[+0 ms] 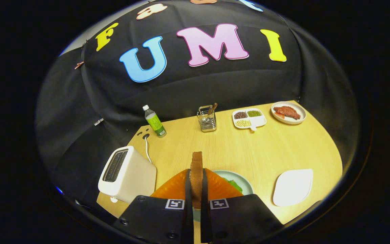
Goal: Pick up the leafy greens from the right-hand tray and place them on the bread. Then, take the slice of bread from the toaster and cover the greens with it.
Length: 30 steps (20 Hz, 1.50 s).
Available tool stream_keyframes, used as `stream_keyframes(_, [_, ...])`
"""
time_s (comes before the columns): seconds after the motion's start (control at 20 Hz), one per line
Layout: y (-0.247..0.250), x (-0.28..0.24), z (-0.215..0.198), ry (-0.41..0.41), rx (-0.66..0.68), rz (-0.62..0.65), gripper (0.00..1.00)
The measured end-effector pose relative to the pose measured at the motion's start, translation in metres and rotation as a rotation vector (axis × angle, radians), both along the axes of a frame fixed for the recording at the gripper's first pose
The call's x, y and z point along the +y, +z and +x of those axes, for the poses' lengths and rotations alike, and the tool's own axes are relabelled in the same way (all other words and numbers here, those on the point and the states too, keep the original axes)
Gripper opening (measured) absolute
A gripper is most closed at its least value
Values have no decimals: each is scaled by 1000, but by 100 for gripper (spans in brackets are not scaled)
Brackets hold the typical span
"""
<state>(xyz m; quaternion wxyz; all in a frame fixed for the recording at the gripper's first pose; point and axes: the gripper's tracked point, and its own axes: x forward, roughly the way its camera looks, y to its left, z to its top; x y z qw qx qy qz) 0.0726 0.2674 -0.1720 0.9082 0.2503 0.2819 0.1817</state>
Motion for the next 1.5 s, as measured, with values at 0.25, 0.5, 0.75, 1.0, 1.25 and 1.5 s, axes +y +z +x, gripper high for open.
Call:
stream_keyframes(0.25, [-34,22,-5,15,46,72,13])
stream_keyframes(0.5, [-75,10,-1,-16,100,56,13])
stream_keyframes(0.75, [-104,-12,6,-35,117,13,12])
stream_keyframes(1.0, [-136,-18,2,-44,166,-38,12])
stream_keyframes(1.25, [-146,-19,4,-20,155,-96,16])
stream_keyframes(1.5, [-156,-32,5,-39,152,-191,43])
